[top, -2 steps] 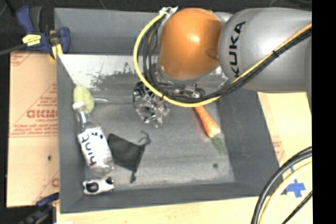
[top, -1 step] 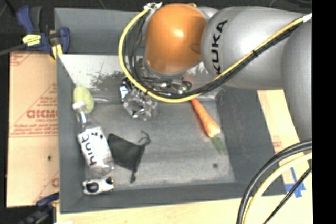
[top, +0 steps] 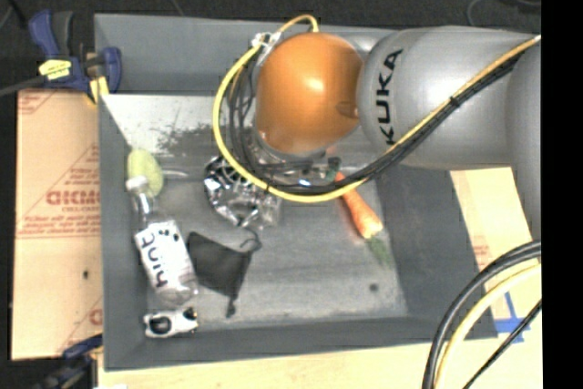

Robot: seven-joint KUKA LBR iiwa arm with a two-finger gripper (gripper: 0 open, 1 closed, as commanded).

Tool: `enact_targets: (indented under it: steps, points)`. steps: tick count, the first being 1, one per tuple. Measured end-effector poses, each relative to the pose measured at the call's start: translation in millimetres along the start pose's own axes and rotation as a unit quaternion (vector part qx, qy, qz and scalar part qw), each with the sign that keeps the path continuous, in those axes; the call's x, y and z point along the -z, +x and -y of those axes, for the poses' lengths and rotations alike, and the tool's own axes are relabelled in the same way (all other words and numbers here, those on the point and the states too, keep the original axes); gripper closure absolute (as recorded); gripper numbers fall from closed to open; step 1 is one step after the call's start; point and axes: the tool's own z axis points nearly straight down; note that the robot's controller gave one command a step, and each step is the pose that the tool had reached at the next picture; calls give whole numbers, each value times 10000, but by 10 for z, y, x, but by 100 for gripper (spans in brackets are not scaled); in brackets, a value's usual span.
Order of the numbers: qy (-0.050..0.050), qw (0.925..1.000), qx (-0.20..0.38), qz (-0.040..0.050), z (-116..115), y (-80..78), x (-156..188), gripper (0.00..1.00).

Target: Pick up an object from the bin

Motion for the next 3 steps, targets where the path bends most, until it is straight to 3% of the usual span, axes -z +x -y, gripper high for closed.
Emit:
enact_targets:
  steps: [1, 2, 3]
  points:
    - [-20, 9998, -184, -18, -9, -76, 352, 100]
    - [53, 9997, 252, 38, 190, -115, 633, 100]
    - [16, 9884, 1520, 15, 263, -22, 475, 100]
